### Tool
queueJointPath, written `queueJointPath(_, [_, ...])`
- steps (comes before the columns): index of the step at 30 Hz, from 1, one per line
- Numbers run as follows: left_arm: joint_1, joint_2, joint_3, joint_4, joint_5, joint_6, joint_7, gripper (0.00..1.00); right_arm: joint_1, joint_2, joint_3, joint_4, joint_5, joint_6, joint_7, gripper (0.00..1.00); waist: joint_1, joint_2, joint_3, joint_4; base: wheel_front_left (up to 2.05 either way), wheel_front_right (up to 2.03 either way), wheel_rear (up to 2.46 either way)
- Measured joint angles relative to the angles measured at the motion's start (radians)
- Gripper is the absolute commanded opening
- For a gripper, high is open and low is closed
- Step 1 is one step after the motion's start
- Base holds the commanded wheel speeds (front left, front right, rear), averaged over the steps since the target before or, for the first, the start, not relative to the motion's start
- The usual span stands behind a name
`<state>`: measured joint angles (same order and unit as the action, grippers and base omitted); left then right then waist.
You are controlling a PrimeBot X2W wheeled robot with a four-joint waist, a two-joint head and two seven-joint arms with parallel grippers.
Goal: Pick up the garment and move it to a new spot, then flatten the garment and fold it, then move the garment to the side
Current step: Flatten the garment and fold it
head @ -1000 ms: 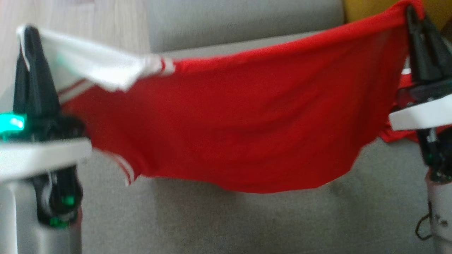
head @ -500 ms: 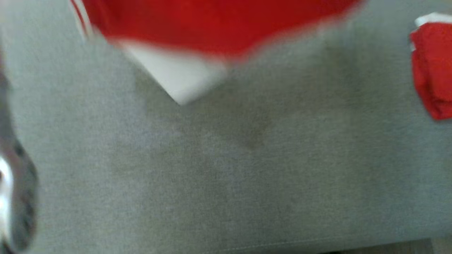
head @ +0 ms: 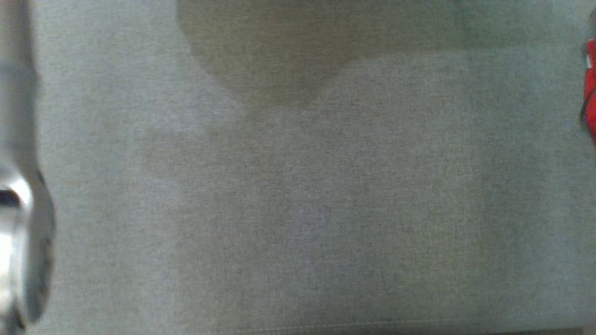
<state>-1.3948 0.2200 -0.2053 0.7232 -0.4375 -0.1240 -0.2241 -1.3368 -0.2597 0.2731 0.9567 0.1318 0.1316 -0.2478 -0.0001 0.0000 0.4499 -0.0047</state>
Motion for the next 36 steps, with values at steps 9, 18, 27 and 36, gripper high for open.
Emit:
queueJointPath(9, [0.433,0.005,-0.235,0.006,-0.047,-0.008,0.006,0.0,0.25,-0.007,0.16,0.151,0.067,0.0,0.0,0.0,0.0,0.0,-0.076,0.024,0.0,0.0,0.0])
queueJointPath(18, [0.719,0.117,-0.366,-0.12,-0.09,-0.008,0.097,0.0,0.405,-0.058,0.374,0.143,0.235,0.0,0.094,0.0,-0.0002,0.0,-0.185,0.042,0.0,0.0,0.0])
queueJointPath(27, [0.983,0.28,-0.423,-0.38,-0.215,-0.008,0.326,0.0,0.55,-0.176,0.606,-0.041,0.483,0.0,0.266,0.0,-0.0002,0.0001,-0.327,0.044,0.0,0.0,0.0])
queueJointPath(36, [1.268,0.433,-0.447,-0.719,-0.33,0.058,0.532,0.0,0.699,-0.325,0.75,-0.268,0.756,0.0,0.432,0.0,-0.0002,0.0001,-0.453,0.021,0.0,0.0,0.0])
